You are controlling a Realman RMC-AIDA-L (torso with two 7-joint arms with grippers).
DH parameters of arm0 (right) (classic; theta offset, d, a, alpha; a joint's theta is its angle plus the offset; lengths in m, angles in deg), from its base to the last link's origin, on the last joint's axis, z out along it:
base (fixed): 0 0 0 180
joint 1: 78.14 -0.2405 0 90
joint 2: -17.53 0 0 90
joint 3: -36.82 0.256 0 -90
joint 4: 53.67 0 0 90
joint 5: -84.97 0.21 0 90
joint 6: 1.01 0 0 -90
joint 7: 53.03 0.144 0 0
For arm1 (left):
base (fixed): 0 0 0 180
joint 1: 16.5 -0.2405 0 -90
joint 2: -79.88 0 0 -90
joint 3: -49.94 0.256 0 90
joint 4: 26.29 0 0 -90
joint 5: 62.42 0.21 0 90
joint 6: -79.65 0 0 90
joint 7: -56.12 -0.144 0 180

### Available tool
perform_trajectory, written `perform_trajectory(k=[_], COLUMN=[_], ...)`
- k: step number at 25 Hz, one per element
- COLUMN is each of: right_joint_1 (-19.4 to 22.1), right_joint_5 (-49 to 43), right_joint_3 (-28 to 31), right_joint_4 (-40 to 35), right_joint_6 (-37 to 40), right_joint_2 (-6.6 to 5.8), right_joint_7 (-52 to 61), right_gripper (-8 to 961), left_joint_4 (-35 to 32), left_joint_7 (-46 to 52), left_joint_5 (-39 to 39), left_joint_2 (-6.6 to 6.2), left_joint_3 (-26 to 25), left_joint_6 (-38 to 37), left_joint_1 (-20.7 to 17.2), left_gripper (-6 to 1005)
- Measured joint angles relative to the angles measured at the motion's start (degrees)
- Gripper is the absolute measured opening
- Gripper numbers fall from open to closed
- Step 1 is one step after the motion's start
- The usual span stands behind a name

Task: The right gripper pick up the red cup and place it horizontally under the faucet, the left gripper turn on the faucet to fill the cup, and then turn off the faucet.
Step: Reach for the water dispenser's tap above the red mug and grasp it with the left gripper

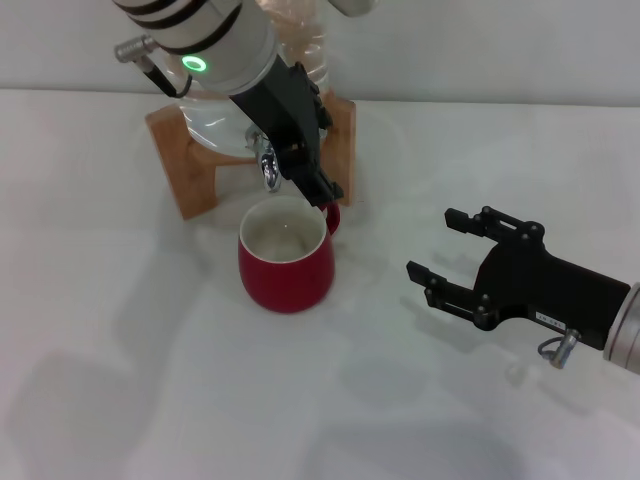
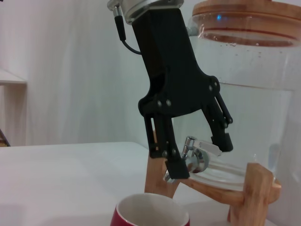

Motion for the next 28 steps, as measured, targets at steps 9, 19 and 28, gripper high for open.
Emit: perform_trajectory(k=[9,19,28], right_joint_1=[0.03,0.13,0.53], right_joint_5=[0.0,0.0,0.0], right_joint_3=[0.0,-0.18,-0.5], right_joint_4=[-0.1,-0.16,-0.16], right_joint_6=[0.01,0.01,-0.29], right_joint_2=[-0.06,-0.3,-0.39], right_joint_7=[0.0,0.0,0.06], right_gripper=[707,706,707], left_joint_4=[-2.59,-5.0,-10.93], left_joint_7=[0.52,2.0,4.43], left_joint_5=[-0.6,-1.1,-1.19], left_joint_2=[0.14,0.17,0.21], left_joint_3=[0.28,2.49,5.15], left_joint_6=[3.04,5.1,6.96], left_joint_1=[-0.32,-1.26,-4.44], left_gripper=[887,887,887])
